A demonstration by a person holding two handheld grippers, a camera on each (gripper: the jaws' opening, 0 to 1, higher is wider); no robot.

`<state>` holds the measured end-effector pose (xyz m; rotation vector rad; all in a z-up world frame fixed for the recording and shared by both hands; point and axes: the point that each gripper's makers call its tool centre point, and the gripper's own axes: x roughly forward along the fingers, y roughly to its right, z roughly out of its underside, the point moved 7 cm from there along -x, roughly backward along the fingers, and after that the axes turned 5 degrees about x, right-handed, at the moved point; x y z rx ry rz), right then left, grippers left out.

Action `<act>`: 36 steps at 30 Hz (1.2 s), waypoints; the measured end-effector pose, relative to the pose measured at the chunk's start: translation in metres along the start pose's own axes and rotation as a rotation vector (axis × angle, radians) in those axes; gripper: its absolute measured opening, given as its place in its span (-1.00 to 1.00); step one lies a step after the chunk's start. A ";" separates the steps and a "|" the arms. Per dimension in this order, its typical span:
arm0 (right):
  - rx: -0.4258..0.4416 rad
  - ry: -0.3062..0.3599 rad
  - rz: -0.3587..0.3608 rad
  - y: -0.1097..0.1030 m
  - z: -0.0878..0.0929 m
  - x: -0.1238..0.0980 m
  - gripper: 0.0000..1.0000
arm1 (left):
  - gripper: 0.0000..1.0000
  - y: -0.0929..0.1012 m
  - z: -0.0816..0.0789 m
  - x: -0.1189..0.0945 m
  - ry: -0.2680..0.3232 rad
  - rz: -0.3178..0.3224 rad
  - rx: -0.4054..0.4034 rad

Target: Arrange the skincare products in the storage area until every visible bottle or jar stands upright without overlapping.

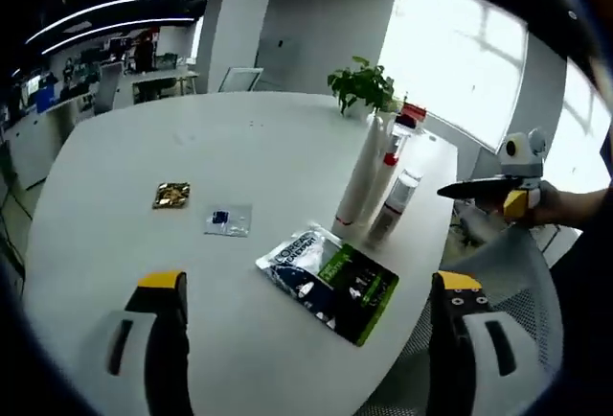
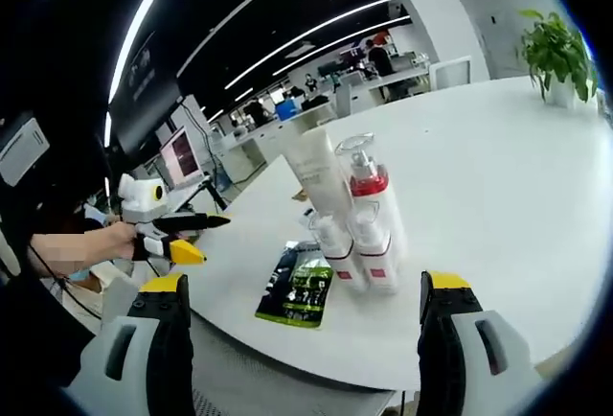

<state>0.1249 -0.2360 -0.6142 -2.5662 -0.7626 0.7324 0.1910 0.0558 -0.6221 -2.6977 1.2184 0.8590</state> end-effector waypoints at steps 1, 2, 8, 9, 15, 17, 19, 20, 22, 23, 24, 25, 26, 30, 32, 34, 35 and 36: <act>-0.001 -0.002 -0.006 -0.001 0.000 0.002 0.99 | 0.98 0.000 0.000 -0.003 0.010 -0.006 -0.005; -0.003 -0.006 -0.009 -0.002 0.001 0.004 0.99 | 0.98 0.008 -0.005 -0.008 0.031 -0.015 -0.012; 0.003 -0.016 -0.017 -0.006 0.003 0.007 0.99 | 0.98 0.006 0.006 -0.023 0.050 -0.044 -0.012; 0.000 -0.019 -0.015 -0.005 0.003 0.007 0.99 | 0.98 0.006 0.007 -0.026 0.056 -0.045 -0.021; 0.009 -0.018 -0.008 -0.003 0.003 0.007 0.99 | 0.98 0.002 0.008 -0.040 0.102 -0.095 -0.039; 0.010 -0.019 -0.005 -0.003 0.003 0.008 0.99 | 0.98 -0.001 0.008 -0.044 0.110 -0.113 -0.048; 0.010 -0.018 -0.003 -0.003 0.002 0.008 0.99 | 0.98 -0.002 0.008 -0.049 0.126 -0.127 -0.058; 0.010 -0.018 -0.002 -0.003 0.002 0.009 0.99 | 0.98 -0.003 0.010 -0.051 0.128 -0.134 -0.060; 0.011 -0.018 0.000 -0.002 0.001 0.009 0.99 | 0.98 -0.009 0.014 -0.056 0.126 -0.144 -0.069; 0.011 -0.018 0.001 -0.001 0.001 0.010 0.99 | 0.98 -0.010 0.016 -0.058 0.128 -0.147 -0.073; 0.012 -0.018 0.002 -0.001 0.001 0.010 0.99 | 0.98 -0.009 0.018 -0.060 0.130 -0.153 -0.083; 0.016 -0.020 0.003 0.000 0.001 0.011 0.99 | 0.98 -0.009 0.020 -0.062 0.122 -0.161 -0.087; 0.017 -0.021 0.004 0.000 0.001 0.011 0.99 | 0.98 -0.009 0.021 -0.064 0.126 -0.169 -0.087; 0.018 -0.026 0.006 0.001 0.001 0.012 0.99 | 0.98 -0.007 0.027 -0.067 0.138 -0.181 -0.089; 0.019 -0.030 0.009 0.001 0.002 0.012 0.99 | 0.98 -0.008 0.032 -0.068 0.134 -0.184 -0.097; 0.023 -0.032 0.007 0.001 0.003 0.013 0.99 | 0.98 -0.009 0.032 -0.069 0.128 -0.189 -0.104; 0.022 -0.033 0.008 0.000 0.003 0.013 0.99 | 0.98 -0.009 0.030 -0.069 0.132 -0.192 -0.102; 0.018 -0.036 0.009 0.000 0.003 0.013 0.99 | 0.98 -0.009 0.029 -0.069 0.136 -0.194 -0.103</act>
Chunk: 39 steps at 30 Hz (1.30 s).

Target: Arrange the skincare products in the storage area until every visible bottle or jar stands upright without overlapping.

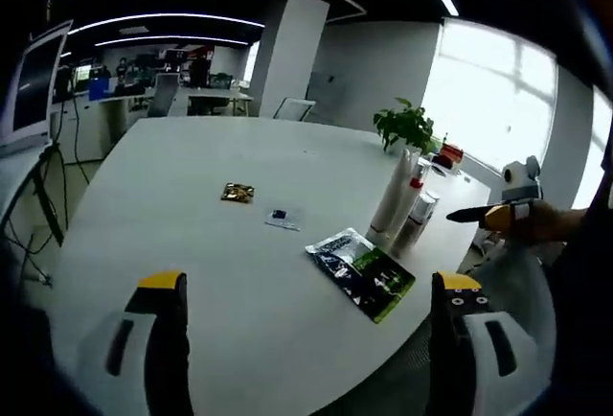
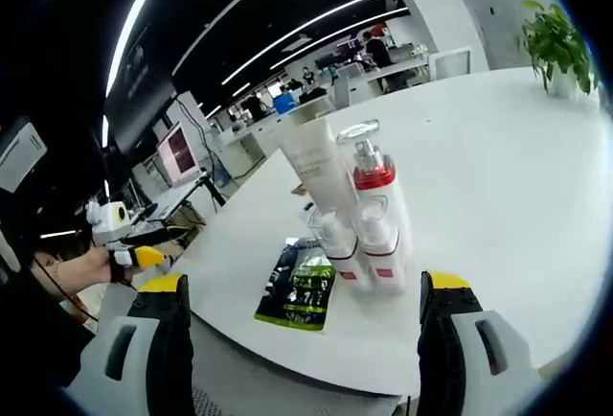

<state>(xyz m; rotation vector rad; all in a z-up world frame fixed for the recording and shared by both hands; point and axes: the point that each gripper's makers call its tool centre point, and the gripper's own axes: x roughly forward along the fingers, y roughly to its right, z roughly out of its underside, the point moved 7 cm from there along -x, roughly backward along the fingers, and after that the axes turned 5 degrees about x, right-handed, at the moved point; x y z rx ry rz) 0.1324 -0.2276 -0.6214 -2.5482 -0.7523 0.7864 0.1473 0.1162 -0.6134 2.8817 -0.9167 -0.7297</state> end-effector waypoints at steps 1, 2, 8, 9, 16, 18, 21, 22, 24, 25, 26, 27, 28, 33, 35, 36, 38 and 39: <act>-0.002 -0.003 0.001 0.000 0.000 0.000 0.99 | 0.98 0.000 -0.001 0.000 0.001 -0.001 -0.001; -0.003 -0.003 0.001 0.001 0.000 0.000 0.99 | 0.98 0.000 -0.001 0.001 0.003 -0.001 -0.002; 0.013 -0.003 0.002 0.001 0.001 0.001 0.99 | 0.98 -0.002 0.002 0.007 -0.040 0.010 0.012; 0.011 -0.006 0.003 0.001 0.002 0.001 0.99 | 0.98 -0.002 0.002 0.009 -0.042 0.009 0.015; 0.005 -0.010 0.004 0.000 0.002 0.002 0.99 | 0.98 -0.005 -0.006 0.027 -0.088 0.016 0.036; 0.001 -0.014 0.004 0.000 0.002 0.002 0.99 | 0.98 -0.005 -0.008 0.034 -0.099 0.020 0.051; -0.014 -0.012 0.017 0.000 0.003 0.002 0.99 | 0.96 -0.003 -0.008 0.048 -0.162 0.026 0.058; -0.025 -0.005 0.027 0.000 0.002 0.002 0.99 | 0.92 -0.007 -0.007 0.053 -0.200 0.028 0.069; -0.025 -0.001 0.036 0.002 0.002 0.002 0.99 | 0.89 -0.009 -0.009 0.062 -0.210 0.032 0.084; -0.023 0.000 0.038 0.003 0.002 0.002 0.99 | 0.90 -0.009 -0.010 0.068 -0.221 0.037 0.087; -0.020 0.002 0.041 0.004 0.002 0.002 0.99 | 0.90 -0.005 -0.012 0.072 -0.227 0.040 0.086; -0.015 0.004 0.045 0.005 0.002 0.002 0.99 | 0.91 -0.004 -0.015 0.078 -0.228 0.044 0.089; -0.013 0.006 0.046 0.005 0.002 0.002 0.99 | 0.91 -0.006 -0.015 0.082 -0.234 0.045 0.092; -0.007 0.009 0.058 0.006 0.002 0.001 0.97 | 0.88 -0.013 -0.020 0.108 -0.268 0.050 0.098; -0.005 0.012 0.063 0.007 0.001 0.000 0.97 | 0.88 -0.012 -0.023 0.118 -0.276 0.054 0.102; -0.002 0.016 0.067 0.007 0.001 0.000 0.97 | 0.87 -0.012 -0.024 0.122 -0.284 0.056 0.108; 0.007 0.021 0.073 0.008 0.001 -0.001 0.97 | 0.85 -0.015 -0.027 0.132 -0.301 0.060 0.117; 0.010 0.023 0.077 0.008 0.001 -0.001 0.97 | 0.84 -0.017 -0.028 0.138 -0.308 0.066 0.117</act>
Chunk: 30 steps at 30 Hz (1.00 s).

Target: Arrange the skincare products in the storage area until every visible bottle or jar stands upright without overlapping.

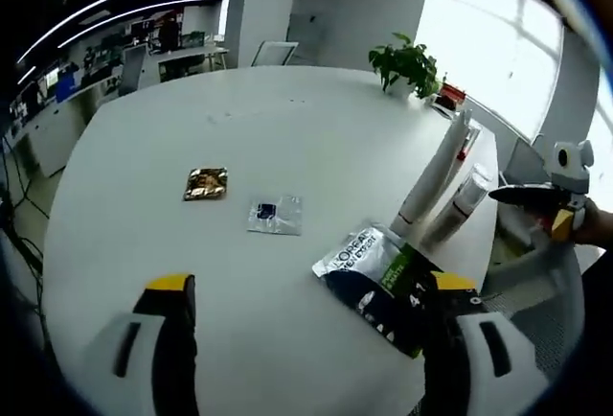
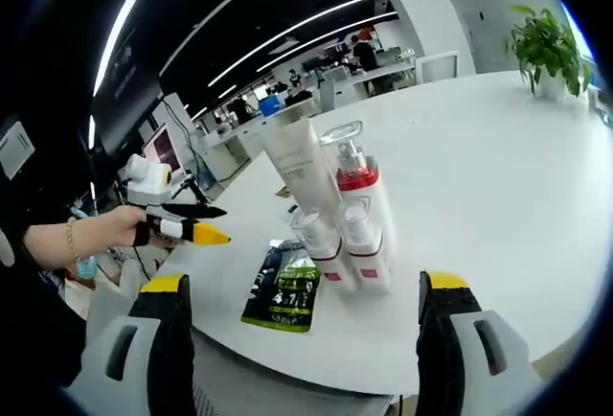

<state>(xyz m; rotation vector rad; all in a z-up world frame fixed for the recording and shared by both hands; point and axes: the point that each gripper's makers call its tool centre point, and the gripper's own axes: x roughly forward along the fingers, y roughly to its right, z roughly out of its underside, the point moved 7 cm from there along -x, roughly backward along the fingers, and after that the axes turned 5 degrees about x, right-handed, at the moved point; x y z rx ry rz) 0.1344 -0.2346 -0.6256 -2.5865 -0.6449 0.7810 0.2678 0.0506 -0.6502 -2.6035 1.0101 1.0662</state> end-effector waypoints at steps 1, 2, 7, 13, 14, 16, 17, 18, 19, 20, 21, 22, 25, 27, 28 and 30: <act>0.000 0.001 0.004 0.000 0.000 0.000 0.96 | 0.84 0.000 -0.002 0.001 0.000 0.002 0.002; 0.003 -0.001 0.007 0.001 0.000 0.000 0.96 | 0.83 -0.001 -0.004 0.005 -0.008 0.004 0.009; 0.003 0.002 0.016 0.001 0.000 -0.001 0.94 | 0.77 -0.005 -0.009 0.020 -0.029 0.012 0.021; -0.012 -0.013 0.022 0.000 0.001 0.000 0.94 | 0.62 -0.018 -0.011 0.041 -0.074 -0.003 0.056; -0.011 -0.014 0.023 0.000 0.001 0.000 0.94 | 0.61 -0.019 -0.012 0.043 -0.076 -0.004 0.060; -0.008 -0.015 0.024 0.001 0.001 0.000 0.94 | 0.60 -0.020 -0.016 0.046 -0.075 -0.009 0.068; -0.005 -0.014 0.025 0.001 0.001 0.000 0.94 | 0.59 -0.019 -0.017 0.048 -0.075 -0.014 0.077; -0.002 -0.013 0.026 0.001 0.001 0.000 0.94 | 0.57 -0.019 -0.018 0.050 -0.077 -0.016 0.085; 0.000 -0.012 0.029 0.002 0.001 0.000 0.94 | 0.55 -0.022 -0.020 0.054 -0.086 -0.022 0.102; 0.001 -0.011 0.031 0.002 0.001 0.000 0.94 | 0.52 -0.022 -0.021 0.055 -0.090 -0.023 0.107; 0.004 -0.011 0.032 0.002 0.001 0.000 0.94 | 0.49 -0.024 -0.023 0.059 -0.095 -0.023 0.115; 0.007 -0.011 0.033 0.003 0.002 0.000 0.94 | 0.48 -0.025 -0.024 0.061 -0.095 -0.023 0.118; 0.012 -0.005 0.038 0.004 0.001 -0.001 0.94 | 0.47 -0.024 -0.024 0.071 -0.106 -0.023 0.133; 0.014 -0.006 0.040 0.004 0.002 -0.001 0.94 | 0.42 -0.023 -0.024 0.078 -0.113 -0.037 0.153; 0.015 -0.005 0.041 0.004 0.001 -0.001 0.94 | 0.39 -0.025 -0.023 0.082 -0.121 -0.049 0.163; 0.019 -0.004 0.044 0.005 0.002 -0.001 0.93 | 0.38 -0.022 -0.025 0.086 -0.133 -0.056 0.171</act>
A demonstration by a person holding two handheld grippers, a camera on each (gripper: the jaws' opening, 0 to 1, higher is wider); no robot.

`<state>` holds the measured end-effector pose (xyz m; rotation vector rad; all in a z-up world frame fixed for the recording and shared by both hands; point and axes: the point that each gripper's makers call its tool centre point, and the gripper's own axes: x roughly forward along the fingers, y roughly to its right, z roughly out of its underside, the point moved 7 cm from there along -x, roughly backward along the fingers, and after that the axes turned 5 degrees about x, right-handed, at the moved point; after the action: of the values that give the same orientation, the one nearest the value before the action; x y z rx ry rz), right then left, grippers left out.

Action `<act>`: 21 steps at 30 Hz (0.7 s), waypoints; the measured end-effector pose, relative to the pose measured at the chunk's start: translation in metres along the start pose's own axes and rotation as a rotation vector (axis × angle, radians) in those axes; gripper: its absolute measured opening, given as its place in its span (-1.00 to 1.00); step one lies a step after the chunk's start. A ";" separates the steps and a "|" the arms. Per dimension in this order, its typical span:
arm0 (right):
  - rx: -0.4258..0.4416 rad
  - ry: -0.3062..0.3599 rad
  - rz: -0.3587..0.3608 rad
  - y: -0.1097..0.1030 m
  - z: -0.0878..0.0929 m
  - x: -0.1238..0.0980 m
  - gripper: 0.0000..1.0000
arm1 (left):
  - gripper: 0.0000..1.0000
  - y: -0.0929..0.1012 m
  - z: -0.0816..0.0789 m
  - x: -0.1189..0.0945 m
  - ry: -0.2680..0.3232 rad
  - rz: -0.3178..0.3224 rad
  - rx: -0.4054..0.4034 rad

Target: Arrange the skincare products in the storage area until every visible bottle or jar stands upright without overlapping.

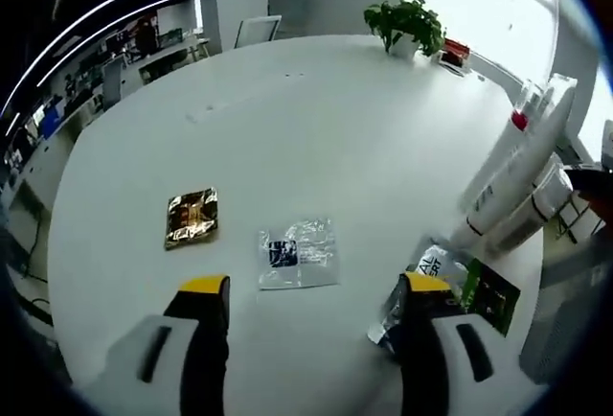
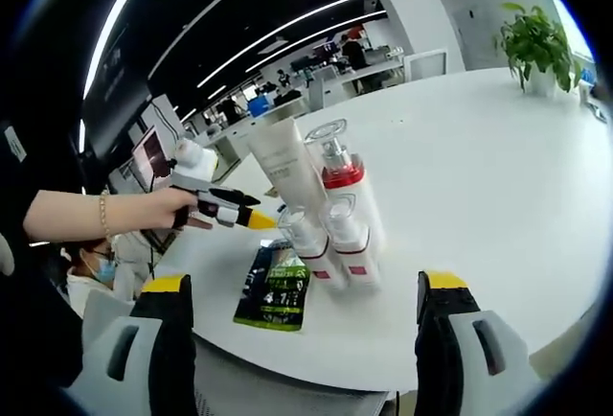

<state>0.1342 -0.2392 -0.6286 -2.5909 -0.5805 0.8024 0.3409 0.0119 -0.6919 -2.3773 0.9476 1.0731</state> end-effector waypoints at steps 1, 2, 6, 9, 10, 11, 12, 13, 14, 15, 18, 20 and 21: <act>0.001 0.000 0.001 0.000 0.000 0.000 0.93 | 0.37 -0.003 0.000 0.004 0.000 0.002 0.003; 0.003 0.003 0.003 0.000 0.000 0.000 0.93 | 0.36 -0.004 -0.001 0.008 -0.001 0.000 0.010; 0.010 -0.003 0.010 0.002 0.003 -0.001 0.93 | 0.26 0.002 -0.005 0.009 -0.006 -0.001 0.014; 0.016 -0.005 0.013 0.003 0.006 -0.001 0.93 | 0.23 0.000 -0.005 0.009 -0.016 -0.007 0.016; 0.016 -0.007 0.014 0.002 0.005 -0.001 0.93 | 0.22 0.000 -0.005 0.009 -0.018 -0.010 0.016; 0.016 -0.007 0.014 0.002 0.005 -0.001 0.93 | 0.20 -0.004 -0.005 0.013 -0.021 -0.010 0.015; 0.017 -0.004 0.016 0.002 0.004 -0.001 0.93 | 0.18 -0.004 -0.006 0.014 -0.023 -0.010 0.015; 0.019 -0.002 0.016 0.002 0.004 -0.001 0.93 | 0.17 -0.003 -0.005 0.012 -0.026 -0.012 0.014; 0.020 -0.003 0.017 0.003 0.004 -0.001 0.93 | 0.17 -0.003 -0.004 0.012 -0.027 -0.013 0.015; 0.019 -0.006 0.020 0.003 0.004 -0.001 0.93 | 0.17 -0.007 -0.006 0.015 -0.030 -0.016 0.015; 0.020 -0.007 0.019 0.003 0.005 -0.001 0.93 | 0.18 -0.008 -0.003 0.015 -0.046 -0.027 0.009; 0.016 -0.010 0.018 0.003 0.005 -0.001 0.93 | 0.17 -0.009 -0.005 0.018 -0.048 -0.024 0.005; 0.016 -0.011 0.019 0.003 0.005 -0.001 0.93 | 0.16 -0.008 -0.004 0.017 -0.049 -0.026 0.005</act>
<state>0.1316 -0.2413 -0.6336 -2.5824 -0.5515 0.8244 0.3572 0.0075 -0.7018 -2.3420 0.8985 1.1128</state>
